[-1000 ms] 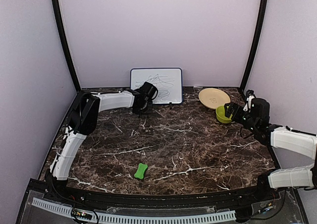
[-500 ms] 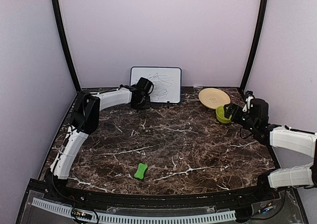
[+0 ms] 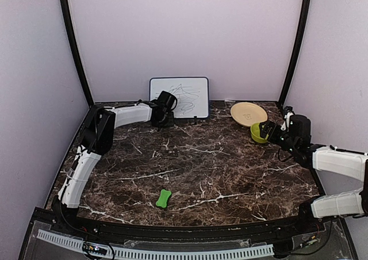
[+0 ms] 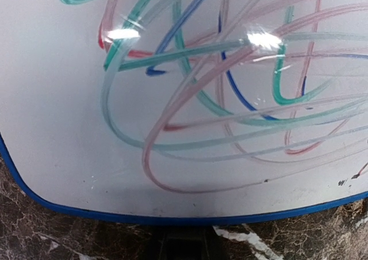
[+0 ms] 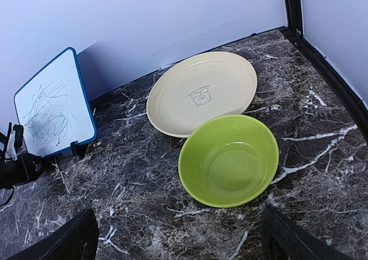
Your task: Erase the whiteboard
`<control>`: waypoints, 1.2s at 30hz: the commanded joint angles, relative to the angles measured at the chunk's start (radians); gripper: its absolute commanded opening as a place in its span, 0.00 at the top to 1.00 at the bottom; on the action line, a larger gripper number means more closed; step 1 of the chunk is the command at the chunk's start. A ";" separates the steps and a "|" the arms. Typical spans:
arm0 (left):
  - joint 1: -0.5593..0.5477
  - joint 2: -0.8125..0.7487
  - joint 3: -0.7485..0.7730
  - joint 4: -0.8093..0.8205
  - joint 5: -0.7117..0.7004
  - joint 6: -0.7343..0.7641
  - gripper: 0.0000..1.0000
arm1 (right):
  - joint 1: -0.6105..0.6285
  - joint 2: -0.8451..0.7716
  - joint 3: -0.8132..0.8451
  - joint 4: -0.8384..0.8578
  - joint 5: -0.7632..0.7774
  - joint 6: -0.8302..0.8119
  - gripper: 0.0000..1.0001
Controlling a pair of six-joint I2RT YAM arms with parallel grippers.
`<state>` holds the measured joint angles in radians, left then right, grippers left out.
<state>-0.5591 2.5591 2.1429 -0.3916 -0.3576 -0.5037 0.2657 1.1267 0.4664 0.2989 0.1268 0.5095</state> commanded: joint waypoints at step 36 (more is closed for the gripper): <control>-0.376 -0.642 -1.019 0.375 0.214 0.218 1.00 | -0.023 -0.318 0.113 -0.266 -0.130 -0.031 0.01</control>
<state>-0.8665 1.9827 1.1687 -0.0254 -0.2272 -0.3843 0.2478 0.8234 0.5121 0.0822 -0.0296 0.4801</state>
